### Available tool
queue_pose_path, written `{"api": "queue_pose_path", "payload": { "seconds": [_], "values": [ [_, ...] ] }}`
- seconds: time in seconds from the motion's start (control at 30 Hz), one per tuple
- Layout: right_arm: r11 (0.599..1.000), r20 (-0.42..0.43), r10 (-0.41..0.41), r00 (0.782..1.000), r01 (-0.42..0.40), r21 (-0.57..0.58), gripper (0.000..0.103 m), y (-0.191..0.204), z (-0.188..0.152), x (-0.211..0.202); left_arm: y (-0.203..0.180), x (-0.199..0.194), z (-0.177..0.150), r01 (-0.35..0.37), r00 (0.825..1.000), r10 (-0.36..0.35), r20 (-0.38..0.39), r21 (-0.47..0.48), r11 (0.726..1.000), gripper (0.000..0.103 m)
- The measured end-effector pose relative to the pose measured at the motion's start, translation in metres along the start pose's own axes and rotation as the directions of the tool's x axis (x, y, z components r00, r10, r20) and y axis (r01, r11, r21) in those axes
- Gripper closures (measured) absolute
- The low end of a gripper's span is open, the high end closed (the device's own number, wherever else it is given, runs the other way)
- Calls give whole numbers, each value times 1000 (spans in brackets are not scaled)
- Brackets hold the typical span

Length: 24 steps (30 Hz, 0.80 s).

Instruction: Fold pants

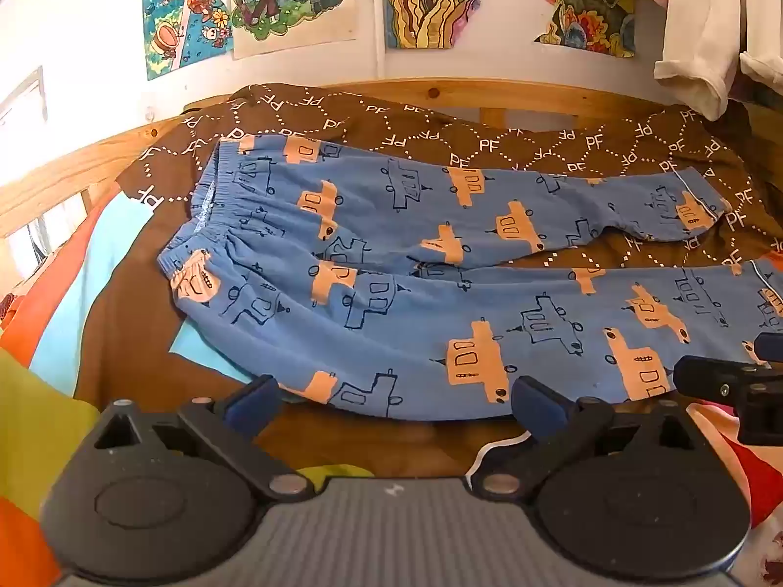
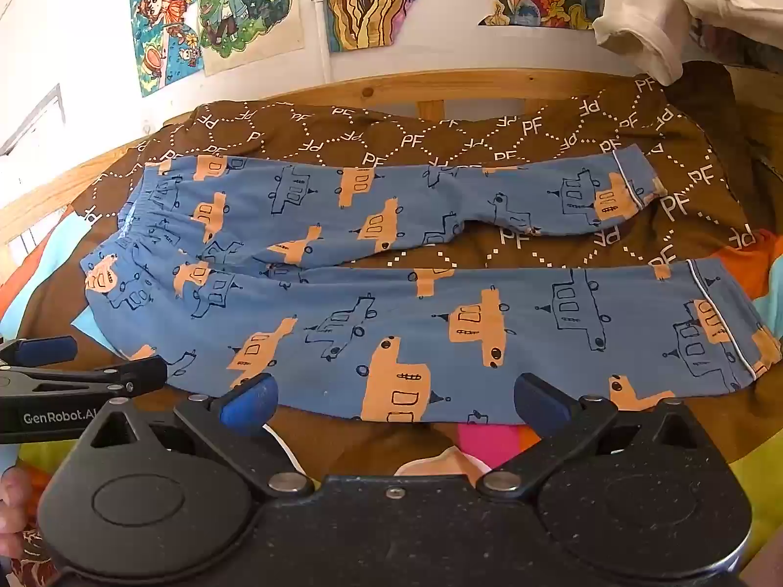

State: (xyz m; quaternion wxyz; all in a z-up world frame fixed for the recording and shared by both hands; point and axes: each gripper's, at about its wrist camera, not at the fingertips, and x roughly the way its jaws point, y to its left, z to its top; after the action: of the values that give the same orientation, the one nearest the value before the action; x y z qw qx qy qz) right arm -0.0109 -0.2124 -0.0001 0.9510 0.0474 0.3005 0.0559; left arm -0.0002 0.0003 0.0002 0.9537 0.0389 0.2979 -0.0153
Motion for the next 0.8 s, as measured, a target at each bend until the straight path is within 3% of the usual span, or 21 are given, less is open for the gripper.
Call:
{"api": "queue_pose_path", "payload": {
  "seconds": [0.8],
  "values": [
    [1000,-4,2,1000,-2,5,1,-1,0,0,0,1,0,-5,1000,5,-6,4,1000,0]
  ]
}}
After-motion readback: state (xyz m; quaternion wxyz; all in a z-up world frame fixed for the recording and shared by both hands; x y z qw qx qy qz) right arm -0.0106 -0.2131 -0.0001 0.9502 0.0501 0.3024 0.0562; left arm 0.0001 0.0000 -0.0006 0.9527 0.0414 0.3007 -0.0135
